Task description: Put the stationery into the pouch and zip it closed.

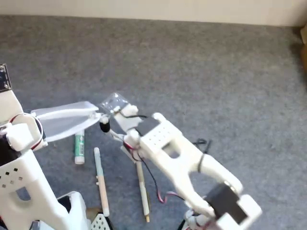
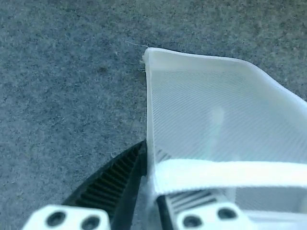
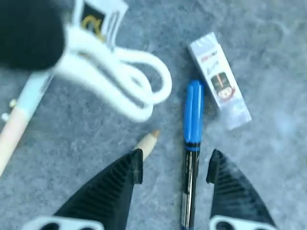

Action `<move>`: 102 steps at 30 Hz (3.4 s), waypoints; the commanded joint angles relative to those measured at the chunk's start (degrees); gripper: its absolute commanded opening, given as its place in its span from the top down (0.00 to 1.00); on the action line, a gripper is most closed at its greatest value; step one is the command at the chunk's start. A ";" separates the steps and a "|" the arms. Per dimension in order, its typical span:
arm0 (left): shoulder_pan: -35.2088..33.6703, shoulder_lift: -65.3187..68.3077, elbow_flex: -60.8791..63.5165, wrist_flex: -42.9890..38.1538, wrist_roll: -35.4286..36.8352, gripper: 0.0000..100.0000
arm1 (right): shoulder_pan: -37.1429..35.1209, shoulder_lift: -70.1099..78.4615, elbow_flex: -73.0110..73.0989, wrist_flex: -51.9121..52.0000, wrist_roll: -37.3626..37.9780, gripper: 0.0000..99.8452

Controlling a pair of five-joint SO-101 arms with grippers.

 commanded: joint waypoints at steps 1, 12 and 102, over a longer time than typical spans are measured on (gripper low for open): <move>-0.13 -0.22 -0.84 -0.18 1.05 0.99 | -0.31 5.23 -7.43 -0.84 0.79 0.79; -0.13 -0.22 -0.75 -0.18 1.05 0.99 | 3.47 19.30 -16.04 -0.84 0.88 0.84; 10.33 0.22 -2.68 -3.08 7.30 0.99 | -9.19 -39.69 -3.21 -43.21 -4.75 0.99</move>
